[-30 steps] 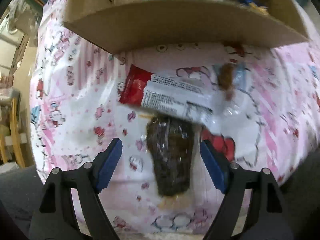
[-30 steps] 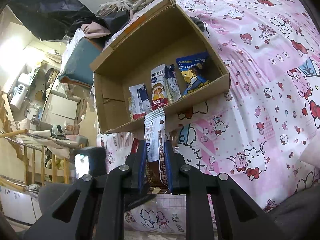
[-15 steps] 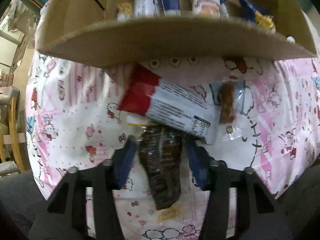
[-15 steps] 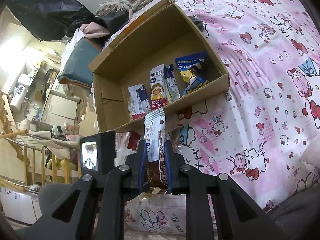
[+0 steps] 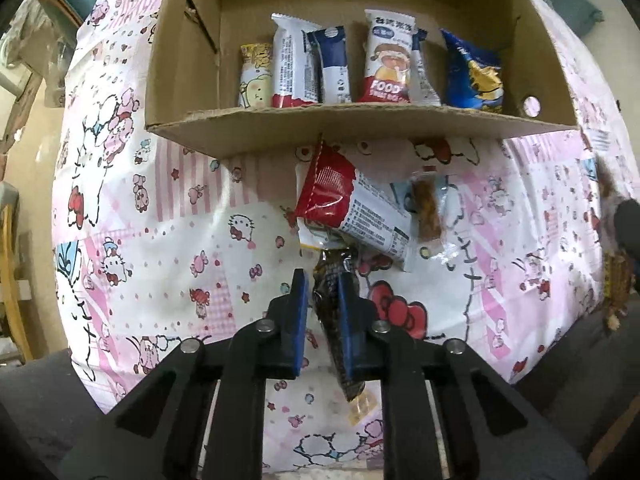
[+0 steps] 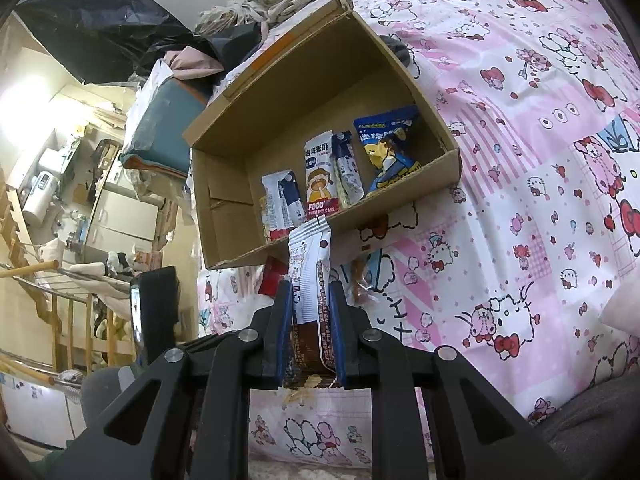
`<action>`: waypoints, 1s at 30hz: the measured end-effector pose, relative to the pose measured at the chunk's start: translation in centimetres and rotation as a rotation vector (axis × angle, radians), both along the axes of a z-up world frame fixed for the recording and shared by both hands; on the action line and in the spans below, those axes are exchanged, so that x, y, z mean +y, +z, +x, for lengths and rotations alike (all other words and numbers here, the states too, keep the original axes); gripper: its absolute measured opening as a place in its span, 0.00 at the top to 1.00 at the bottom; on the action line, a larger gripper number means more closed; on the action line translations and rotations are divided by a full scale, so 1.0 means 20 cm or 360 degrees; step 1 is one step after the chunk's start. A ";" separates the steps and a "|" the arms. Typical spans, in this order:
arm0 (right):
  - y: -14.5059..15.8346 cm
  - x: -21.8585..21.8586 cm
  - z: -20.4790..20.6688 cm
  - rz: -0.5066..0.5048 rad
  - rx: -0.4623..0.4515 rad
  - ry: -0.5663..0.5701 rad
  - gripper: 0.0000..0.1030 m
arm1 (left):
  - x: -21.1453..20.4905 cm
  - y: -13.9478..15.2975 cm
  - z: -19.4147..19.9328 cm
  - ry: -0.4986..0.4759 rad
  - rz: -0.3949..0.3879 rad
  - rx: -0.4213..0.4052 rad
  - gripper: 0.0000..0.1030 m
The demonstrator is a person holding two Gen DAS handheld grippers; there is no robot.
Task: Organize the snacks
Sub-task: 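Carry the chocolate bar into the box with the left tool while the right tool carries the white-brown packet in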
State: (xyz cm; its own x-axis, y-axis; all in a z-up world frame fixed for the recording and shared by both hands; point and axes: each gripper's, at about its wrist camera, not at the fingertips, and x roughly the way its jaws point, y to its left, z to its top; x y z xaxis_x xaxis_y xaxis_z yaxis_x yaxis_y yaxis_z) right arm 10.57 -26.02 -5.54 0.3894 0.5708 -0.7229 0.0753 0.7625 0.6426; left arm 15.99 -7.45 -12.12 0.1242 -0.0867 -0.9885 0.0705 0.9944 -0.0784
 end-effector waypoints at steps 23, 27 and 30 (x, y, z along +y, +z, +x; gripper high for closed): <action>-0.02 -0.03 0.01 0.0032 0.0011 -0.0015 0.82 | 0.16 0.03 -0.28 0.0122 0.0004 0.0149 0.91; 0.00 -0.01 0.00 0.0051 -0.0009 0.0004 0.82 | 0.34 0.19 -0.33 0.0227 -0.0074 0.0072 0.91; 0.03 -0.02 0.01 0.0080 -0.0049 -0.0011 0.82 | 0.39 0.36 -0.32 0.0237 -0.0103 -0.0071 0.91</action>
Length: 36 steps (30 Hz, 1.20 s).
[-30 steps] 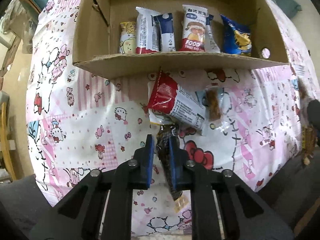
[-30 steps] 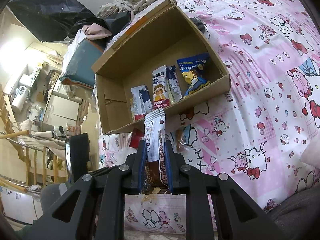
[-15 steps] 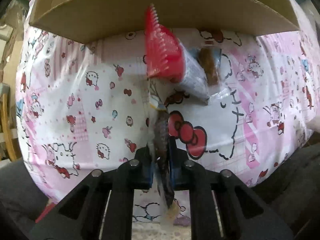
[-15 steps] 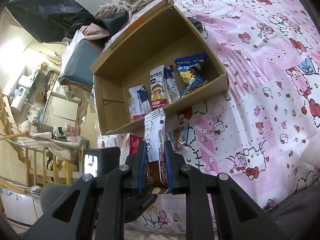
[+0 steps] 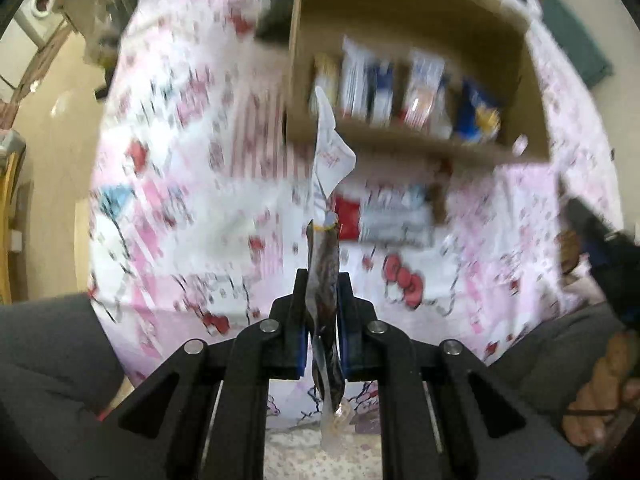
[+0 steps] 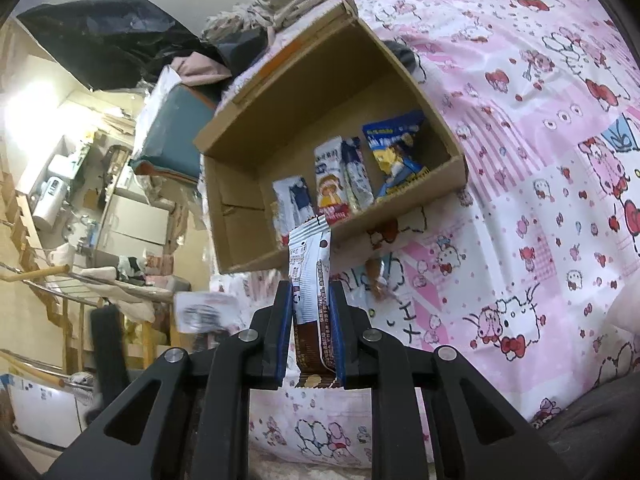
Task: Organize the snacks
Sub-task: 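Carry the chocolate bar into the box with the left tool while the right tool carries the white-brown packet in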
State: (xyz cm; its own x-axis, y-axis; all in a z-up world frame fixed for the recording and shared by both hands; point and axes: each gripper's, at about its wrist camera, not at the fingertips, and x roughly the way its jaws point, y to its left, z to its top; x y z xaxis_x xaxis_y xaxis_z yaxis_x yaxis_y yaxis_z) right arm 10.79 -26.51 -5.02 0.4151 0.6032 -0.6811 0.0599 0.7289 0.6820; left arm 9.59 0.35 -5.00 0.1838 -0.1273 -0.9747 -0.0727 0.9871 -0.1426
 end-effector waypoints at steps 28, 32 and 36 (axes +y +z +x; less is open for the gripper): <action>-0.04 -0.04 0.57 -0.0091 -0.0158 -0.0026 0.82 | -0.11 0.06 0.78 -0.0027 0.0171 -0.0456 0.91; -0.07 -0.01 0.60 -0.0137 -0.0143 -0.0006 0.82 | -0.11 -0.03 0.79 -0.0041 0.0172 -0.0442 0.91; -0.09 0.01 0.62 -0.0134 -0.0137 0.0006 0.82 | -0.13 -0.06 0.80 -0.0039 0.0123 -0.0412 0.91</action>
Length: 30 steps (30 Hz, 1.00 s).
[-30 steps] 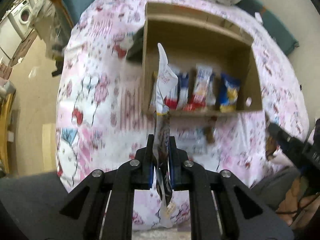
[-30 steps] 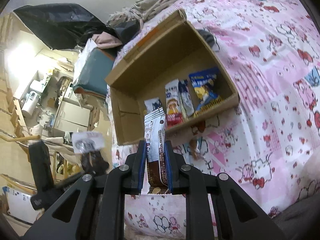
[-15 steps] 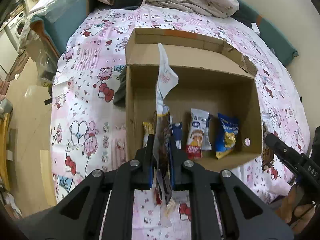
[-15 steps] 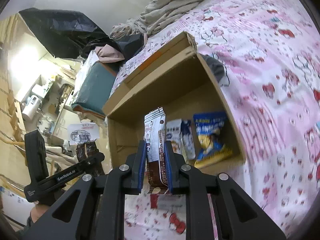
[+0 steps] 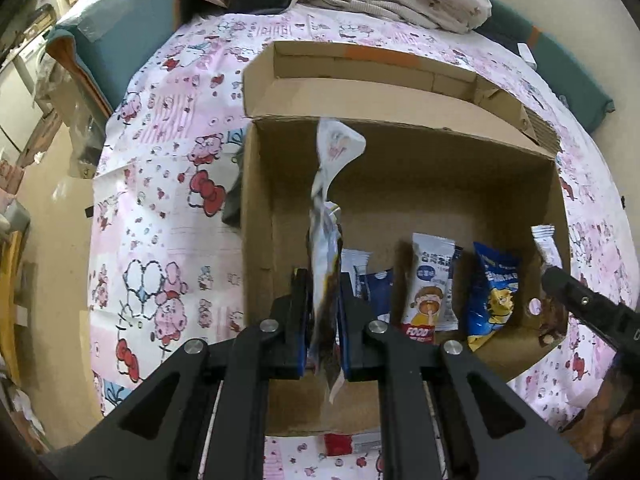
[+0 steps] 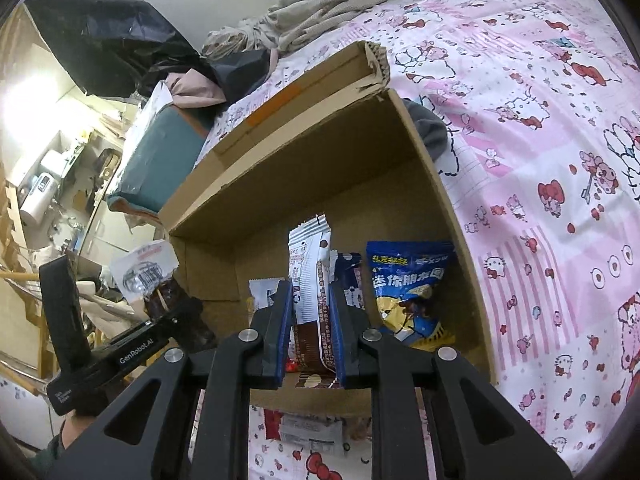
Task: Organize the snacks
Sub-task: 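Carry the chocolate bar into the box with the left tool while the right tool carries the white-brown packet in, then open both tools to drop the snacks into the box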
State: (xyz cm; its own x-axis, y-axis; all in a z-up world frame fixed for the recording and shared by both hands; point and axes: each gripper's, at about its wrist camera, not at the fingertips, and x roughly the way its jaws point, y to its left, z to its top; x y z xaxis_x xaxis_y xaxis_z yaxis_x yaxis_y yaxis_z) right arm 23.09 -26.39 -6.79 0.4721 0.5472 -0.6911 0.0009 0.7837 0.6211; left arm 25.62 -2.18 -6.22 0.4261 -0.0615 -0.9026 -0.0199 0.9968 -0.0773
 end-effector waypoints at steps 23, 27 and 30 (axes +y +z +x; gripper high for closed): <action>0.00 0.01 0.01 -0.0048 -0.0009 -0.0072 0.16 | -0.11 0.04 -0.04 -0.0102 -0.0053 -0.0066 0.22; 0.04 0.00 -0.01 -0.0085 -0.0096 -0.0095 0.16 | -0.12 0.08 -0.07 -0.0126 -0.0043 -0.0121 0.21; 0.04 -0.01 -0.02 -0.0072 -0.0083 -0.0110 0.16 | -0.12 0.10 -0.08 -0.0120 -0.0037 -0.0142 0.21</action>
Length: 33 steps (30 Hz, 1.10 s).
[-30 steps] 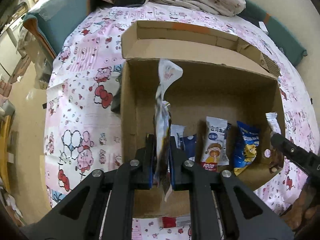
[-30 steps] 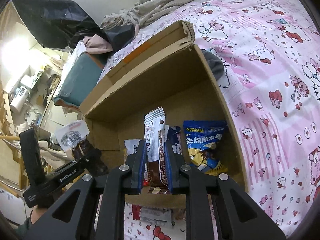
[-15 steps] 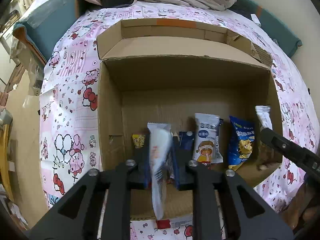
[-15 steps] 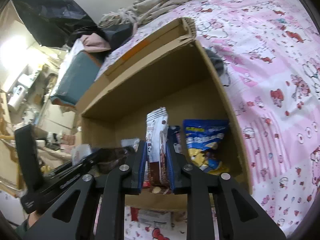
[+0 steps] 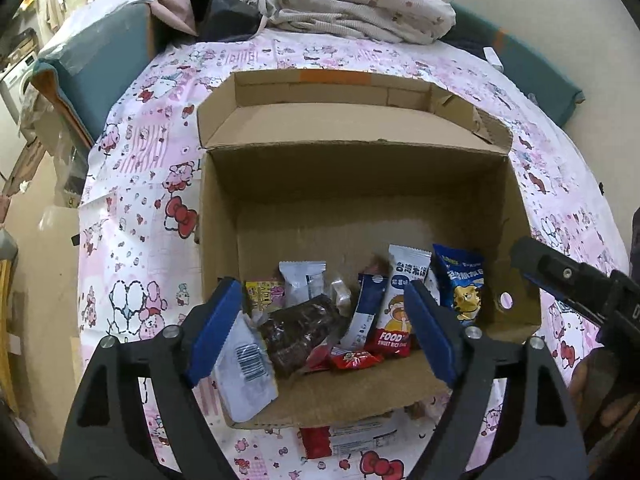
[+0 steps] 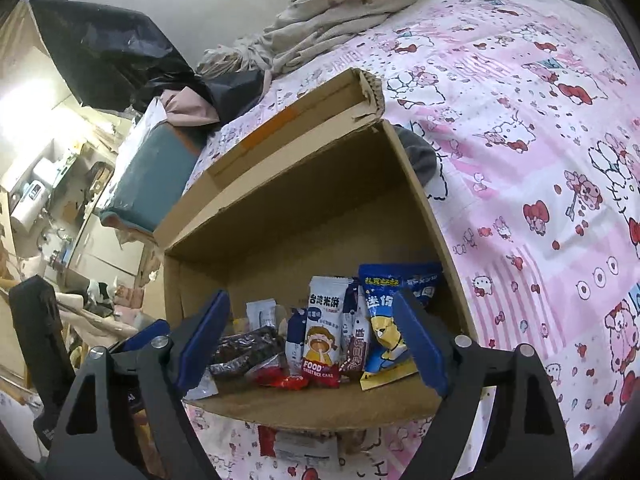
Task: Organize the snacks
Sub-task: 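Open both tools to drop the snacks into the box, then reach the left tool to the red-white bar on the sheet and grasp it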
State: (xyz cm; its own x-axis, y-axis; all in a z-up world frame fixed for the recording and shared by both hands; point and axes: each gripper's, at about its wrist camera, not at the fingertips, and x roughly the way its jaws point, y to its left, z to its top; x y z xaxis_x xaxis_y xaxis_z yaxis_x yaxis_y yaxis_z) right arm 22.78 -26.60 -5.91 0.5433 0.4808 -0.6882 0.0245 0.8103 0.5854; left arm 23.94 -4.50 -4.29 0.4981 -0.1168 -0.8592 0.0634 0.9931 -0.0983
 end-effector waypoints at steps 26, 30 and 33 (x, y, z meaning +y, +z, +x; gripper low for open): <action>0.05 -0.08 -0.37 0.0089 0.0141 -0.0084 0.16 | 0.16 0.02 -0.34 0.0154 -0.0024 0.0052 0.21; -0.02 -0.10 -0.45 0.0174 0.0245 -0.0136 0.16 | 0.20 -0.02 -0.39 0.0215 -0.0073 0.0113 0.21; -0.05 -0.09 -0.47 0.0151 0.0283 -0.0143 0.16 | 0.21 -0.06 -0.43 0.0230 -0.0071 0.0154 0.21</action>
